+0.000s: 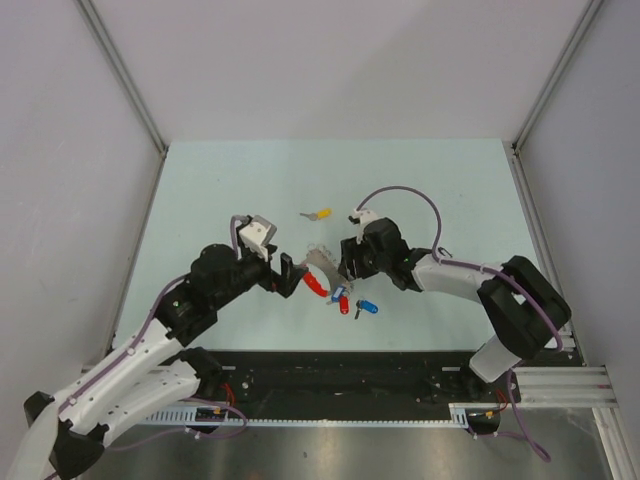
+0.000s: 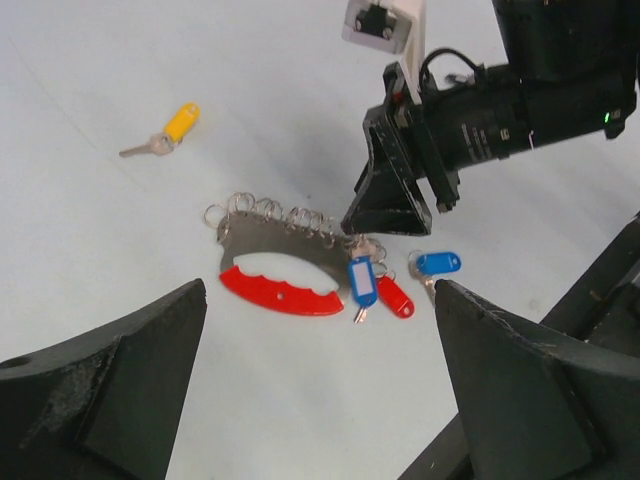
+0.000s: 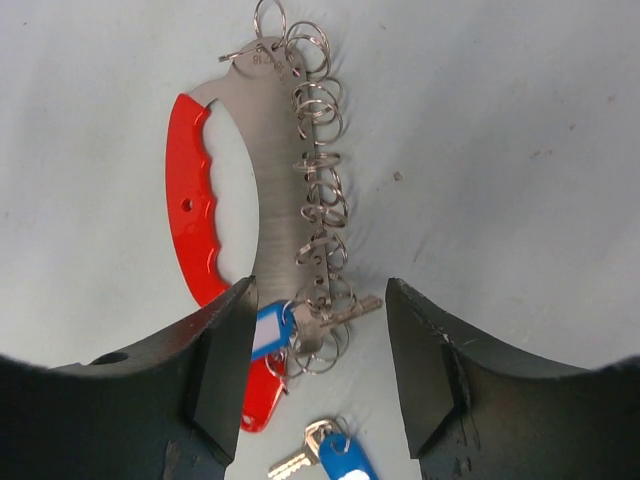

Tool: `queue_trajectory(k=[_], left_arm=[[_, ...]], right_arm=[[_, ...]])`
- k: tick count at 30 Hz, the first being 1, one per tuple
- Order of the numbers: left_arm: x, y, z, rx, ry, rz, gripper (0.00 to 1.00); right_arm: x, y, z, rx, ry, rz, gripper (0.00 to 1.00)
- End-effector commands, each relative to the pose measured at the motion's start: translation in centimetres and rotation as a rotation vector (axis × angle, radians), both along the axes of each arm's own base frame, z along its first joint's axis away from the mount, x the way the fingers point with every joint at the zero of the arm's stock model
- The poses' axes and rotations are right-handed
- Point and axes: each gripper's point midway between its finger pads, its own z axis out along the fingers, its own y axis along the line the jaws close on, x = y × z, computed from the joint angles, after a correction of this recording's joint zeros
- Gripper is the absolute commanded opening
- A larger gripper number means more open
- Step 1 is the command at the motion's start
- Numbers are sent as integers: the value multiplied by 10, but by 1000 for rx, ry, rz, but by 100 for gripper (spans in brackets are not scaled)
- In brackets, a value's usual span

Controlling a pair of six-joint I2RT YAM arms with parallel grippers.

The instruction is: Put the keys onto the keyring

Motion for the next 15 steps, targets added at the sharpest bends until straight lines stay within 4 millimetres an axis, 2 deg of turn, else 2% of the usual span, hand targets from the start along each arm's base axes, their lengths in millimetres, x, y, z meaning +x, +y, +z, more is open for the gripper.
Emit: queue_trajectory(k=[1,4,8,12,15], left_arm=[[4,4,-7,88,-6,-17,100],[3,2,-14,107,23,-37,100],[3,4,-16,106,27,-42,100],[6,6,-12,79,26,-45,100],[7,7,-12,55,42,-48,100]], right_arm=[[18,17,5,43,-1,-6,58],[17,18,-3,33,36,-14,57],[-1,24,-13,21,97,13,56],[-36,31,-15,2,182,58,55],[-65,51,-1,46,200,178,54]])
